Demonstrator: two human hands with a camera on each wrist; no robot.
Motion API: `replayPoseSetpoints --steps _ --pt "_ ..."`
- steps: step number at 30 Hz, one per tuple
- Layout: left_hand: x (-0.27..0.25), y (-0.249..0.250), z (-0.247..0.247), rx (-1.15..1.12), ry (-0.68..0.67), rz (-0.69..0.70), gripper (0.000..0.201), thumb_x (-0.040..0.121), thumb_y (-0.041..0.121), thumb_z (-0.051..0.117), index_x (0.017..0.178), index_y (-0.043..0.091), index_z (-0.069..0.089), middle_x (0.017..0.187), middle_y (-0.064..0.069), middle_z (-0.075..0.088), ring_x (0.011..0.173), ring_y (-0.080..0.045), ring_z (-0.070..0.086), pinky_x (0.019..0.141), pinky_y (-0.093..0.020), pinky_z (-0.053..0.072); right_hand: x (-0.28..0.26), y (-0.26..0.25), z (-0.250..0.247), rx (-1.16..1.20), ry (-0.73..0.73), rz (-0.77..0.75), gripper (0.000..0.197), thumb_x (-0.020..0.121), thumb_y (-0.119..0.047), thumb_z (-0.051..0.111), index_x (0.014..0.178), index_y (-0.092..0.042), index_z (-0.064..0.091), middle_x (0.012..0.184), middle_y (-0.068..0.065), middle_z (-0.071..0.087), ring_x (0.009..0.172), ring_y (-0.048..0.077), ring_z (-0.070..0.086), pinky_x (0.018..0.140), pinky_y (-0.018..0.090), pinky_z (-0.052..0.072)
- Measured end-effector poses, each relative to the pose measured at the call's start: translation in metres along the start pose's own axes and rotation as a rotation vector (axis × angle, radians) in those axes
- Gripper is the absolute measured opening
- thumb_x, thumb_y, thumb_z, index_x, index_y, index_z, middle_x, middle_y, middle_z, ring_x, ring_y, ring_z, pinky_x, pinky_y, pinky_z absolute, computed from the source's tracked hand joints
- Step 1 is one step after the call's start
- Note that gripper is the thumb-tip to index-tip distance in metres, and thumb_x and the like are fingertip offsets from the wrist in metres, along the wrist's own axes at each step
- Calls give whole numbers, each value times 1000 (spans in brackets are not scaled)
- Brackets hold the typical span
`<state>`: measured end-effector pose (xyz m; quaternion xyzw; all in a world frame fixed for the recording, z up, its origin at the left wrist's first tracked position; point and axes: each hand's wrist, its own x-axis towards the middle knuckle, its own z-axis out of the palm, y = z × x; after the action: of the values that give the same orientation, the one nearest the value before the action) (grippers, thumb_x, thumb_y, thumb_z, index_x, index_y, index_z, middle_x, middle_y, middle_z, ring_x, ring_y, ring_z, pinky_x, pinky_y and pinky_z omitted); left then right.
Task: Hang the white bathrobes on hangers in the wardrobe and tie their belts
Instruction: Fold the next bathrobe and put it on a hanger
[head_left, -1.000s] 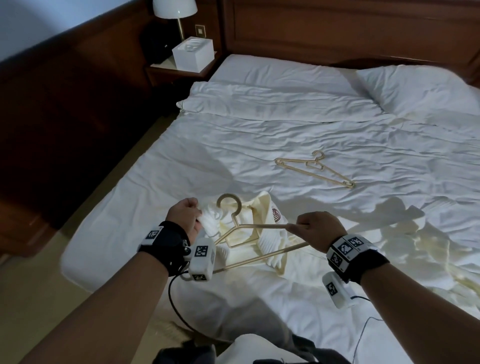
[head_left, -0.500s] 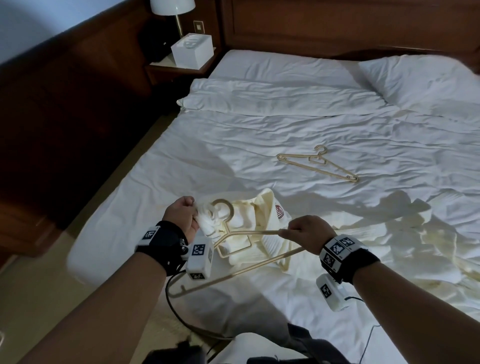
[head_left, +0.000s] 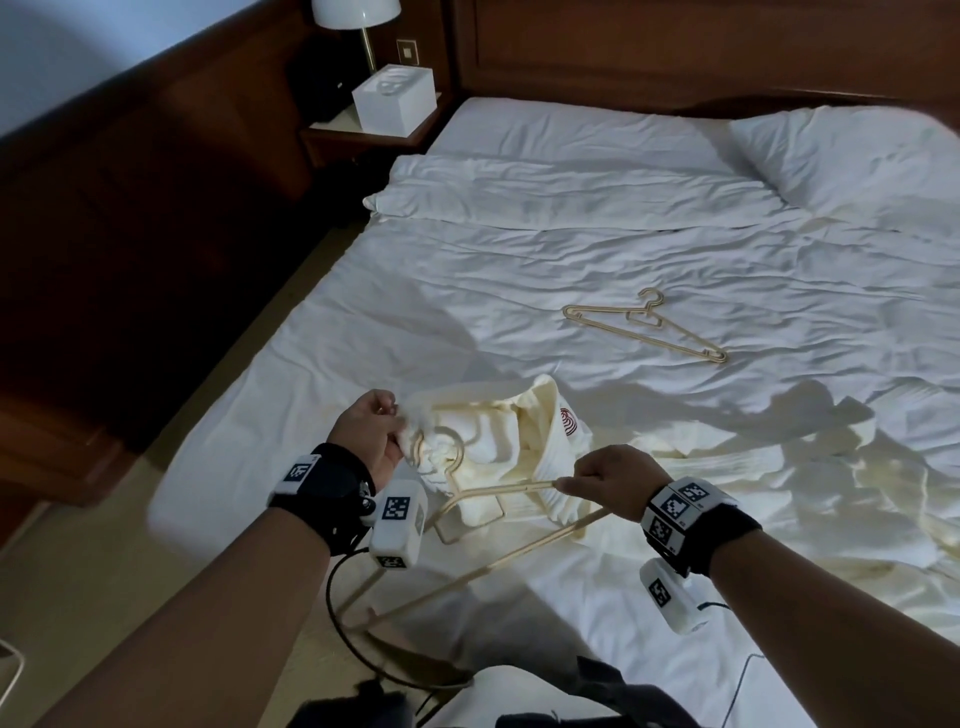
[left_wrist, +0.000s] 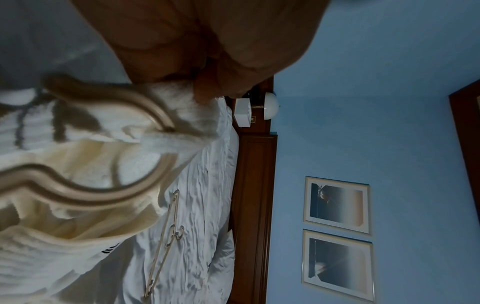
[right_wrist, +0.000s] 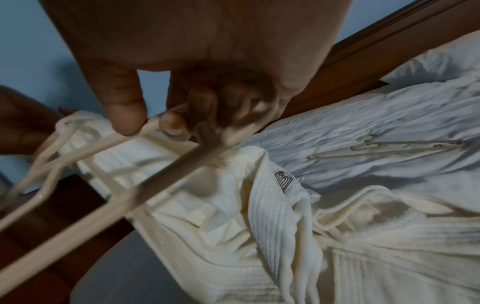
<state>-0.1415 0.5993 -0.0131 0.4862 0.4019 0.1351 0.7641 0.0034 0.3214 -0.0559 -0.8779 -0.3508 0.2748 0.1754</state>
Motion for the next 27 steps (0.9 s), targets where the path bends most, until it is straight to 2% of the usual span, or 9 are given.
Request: replayPoseSetpoints --steps 4,7,10,12,14,17,20,23,27 --pt "-5 1 4 91 -44 40 37 75 -22 39 66 14 43 67 -6 40 55 -19 41 45 -23 38 -1 -11 4 -59 -10 -80 57 83 -60 57 50 -18 38 46 -5 40 49 8 40 55 22 32" --pt "-10 0 0 504 -161 174 26 66 -2 51 65 24 50 71 -4 45 53 -20 39 47 -25 34 3 -18 -1 -214 62 -138 59 84 -63 51 52 -17 37 46 -4 43 52 9 44 64 24 28" --pt "-17 -5 -5 795 -220 214 19 85 3 57 83 21 51 85 1 51 47 -15 48 42 -28 42 14 -14 -5 -306 143 -172 62 78 -75 36 55 -18 46 53 -6 53 56 9 48 75 30 29" --pt "-22 -8 -8 730 -224 150 17 83 19 66 94 18 53 94 -1 55 57 -17 54 49 -31 45 21 -11 -5 -325 174 -182 66 71 -80 27 60 -20 53 58 -8 57 63 8 53 77 31 28" --pt "-25 -12 -18 674 -285 96 47 67 43 72 105 19 58 100 -7 64 74 -19 61 61 -33 49 27 -9 -7 -337 199 -192 71 67 -85 23 62 -22 55 61 -9 58 68 7 55 77 32 27" --pt "-34 -25 -31 886 -400 114 56 55 57 73 105 34 59 100 -1 69 91 -11 64 82 -27 51 32 -11 -12 -305 213 -189 78 65 -90 19 63 -22 57 64 -9 58 72 9 54 76 33 27" --pt "-41 -45 -40 840 -293 175 56 50 48 75 99 33 51 96 6 62 88 -8 60 83 -26 49 37 -19 -13 -294 164 -238 57 69 -82 25 55 -31 47 61 -14 52 75 8 50 79 34 28" --pt "-51 -54 -40 790 -310 197 46 59 24 77 97 24 51 98 7 57 84 3 56 78 -14 46 42 -25 -11 -316 78 -236 53 75 -80 32 60 -32 48 64 -17 50 81 10 48 83 36 30" --pt "-68 -67 -43 1021 -343 152 37 75 27 71 96 46 47 103 11 57 87 3 57 77 -7 44 40 -21 0 -343 -69 -206 42 87 -67 46 61 -34 45 67 -19 48 90 11 49 90 37 28"
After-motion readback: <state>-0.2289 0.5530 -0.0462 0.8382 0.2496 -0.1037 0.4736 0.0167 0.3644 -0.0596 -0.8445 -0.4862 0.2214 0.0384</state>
